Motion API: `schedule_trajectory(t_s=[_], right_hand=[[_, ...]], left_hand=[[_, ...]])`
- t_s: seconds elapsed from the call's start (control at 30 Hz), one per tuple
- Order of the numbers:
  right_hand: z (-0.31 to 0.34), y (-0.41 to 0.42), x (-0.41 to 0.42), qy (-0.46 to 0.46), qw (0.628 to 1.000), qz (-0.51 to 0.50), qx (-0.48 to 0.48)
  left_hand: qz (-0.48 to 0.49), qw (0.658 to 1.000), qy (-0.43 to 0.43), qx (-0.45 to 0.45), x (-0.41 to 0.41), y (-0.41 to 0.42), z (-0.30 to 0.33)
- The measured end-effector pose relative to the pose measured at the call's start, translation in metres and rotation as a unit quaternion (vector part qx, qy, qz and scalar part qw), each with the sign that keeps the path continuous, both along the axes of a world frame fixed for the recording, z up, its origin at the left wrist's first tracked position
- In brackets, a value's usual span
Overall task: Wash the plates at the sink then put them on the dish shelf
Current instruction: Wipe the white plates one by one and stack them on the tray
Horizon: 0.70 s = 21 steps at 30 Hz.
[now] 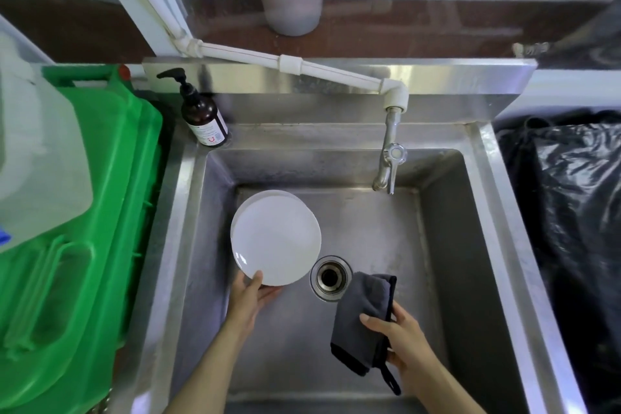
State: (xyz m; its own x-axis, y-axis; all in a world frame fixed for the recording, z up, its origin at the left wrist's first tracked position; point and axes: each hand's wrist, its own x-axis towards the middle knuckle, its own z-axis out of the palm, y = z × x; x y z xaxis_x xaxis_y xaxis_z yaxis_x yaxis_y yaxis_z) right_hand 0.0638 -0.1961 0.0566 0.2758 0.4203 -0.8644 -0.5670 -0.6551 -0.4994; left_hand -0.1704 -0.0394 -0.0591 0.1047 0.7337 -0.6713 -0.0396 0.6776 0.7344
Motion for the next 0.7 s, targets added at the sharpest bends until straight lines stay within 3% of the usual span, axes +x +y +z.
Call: schedule_trajectory(t_s=[0.17, 0.37, 0.57, 0.7], right_hand=[[0.024, -0.014, 0.004, -0.002, 1.000, -0.022, 0.012], [0.055, -0.042, 0.008, -0.007, 0.998, -0.057, 0.024], [0.082, -0.073, 0.011, 0.002, 0.996, -0.083, 0.045], [0.091, -0.095, 0.007, -0.005, 0.994, -0.097, 0.050]], left_hand=[[-0.055, 0.997, -0.002, 0.046, 0.012, 0.003, 0.044], [-0.131, 0.980, 0.083, 0.122, 0.023, 0.010, 0.096], [-0.208, 0.934, 0.201, 0.209, 0.033, 0.016, 0.141], [-0.278, 0.875, 0.294, 0.264, 0.044, 0.003, 0.175]])
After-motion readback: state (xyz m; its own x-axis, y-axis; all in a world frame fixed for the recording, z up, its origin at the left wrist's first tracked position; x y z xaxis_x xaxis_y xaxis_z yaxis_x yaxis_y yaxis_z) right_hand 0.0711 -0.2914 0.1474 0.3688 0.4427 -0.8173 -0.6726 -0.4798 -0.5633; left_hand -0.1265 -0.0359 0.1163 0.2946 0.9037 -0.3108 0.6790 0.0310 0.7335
